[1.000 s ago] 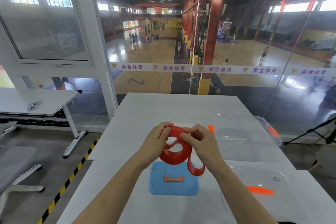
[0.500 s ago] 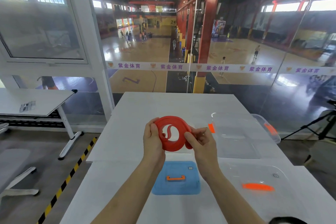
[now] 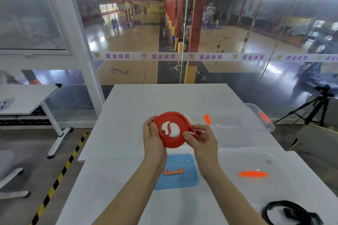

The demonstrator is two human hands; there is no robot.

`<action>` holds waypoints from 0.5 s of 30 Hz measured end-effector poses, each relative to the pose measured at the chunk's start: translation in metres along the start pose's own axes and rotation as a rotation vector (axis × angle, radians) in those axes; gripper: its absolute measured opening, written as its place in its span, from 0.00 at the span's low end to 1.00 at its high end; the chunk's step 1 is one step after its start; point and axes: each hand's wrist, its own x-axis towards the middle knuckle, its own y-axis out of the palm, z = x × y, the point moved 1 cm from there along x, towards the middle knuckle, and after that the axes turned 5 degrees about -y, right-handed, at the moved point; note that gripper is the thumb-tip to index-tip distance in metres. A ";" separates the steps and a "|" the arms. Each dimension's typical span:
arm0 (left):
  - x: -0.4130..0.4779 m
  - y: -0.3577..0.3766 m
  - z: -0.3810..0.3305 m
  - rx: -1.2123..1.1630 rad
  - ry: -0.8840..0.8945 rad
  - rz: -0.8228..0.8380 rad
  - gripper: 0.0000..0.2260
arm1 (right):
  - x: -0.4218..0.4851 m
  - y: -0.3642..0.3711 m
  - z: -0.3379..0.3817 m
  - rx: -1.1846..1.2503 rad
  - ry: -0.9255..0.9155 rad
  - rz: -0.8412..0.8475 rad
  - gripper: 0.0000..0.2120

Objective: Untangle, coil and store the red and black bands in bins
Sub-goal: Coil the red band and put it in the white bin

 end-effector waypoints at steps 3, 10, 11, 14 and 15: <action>0.010 0.007 0.005 0.012 -0.043 0.028 0.13 | 0.014 -0.002 -0.006 0.064 0.028 -0.006 0.15; 0.051 0.011 0.003 0.548 -0.049 0.205 0.14 | 0.073 -0.029 -0.024 0.056 0.066 0.089 0.14; 0.060 0.014 0.001 0.647 -0.021 0.232 0.13 | 0.082 -0.032 -0.026 0.046 0.068 0.122 0.14; 0.082 0.030 -0.008 0.799 0.051 0.345 0.05 | 0.110 -0.038 -0.031 0.033 0.088 0.228 0.14; 0.087 0.037 -0.009 0.833 0.057 0.391 0.07 | 0.119 -0.038 -0.032 0.028 0.092 0.273 0.14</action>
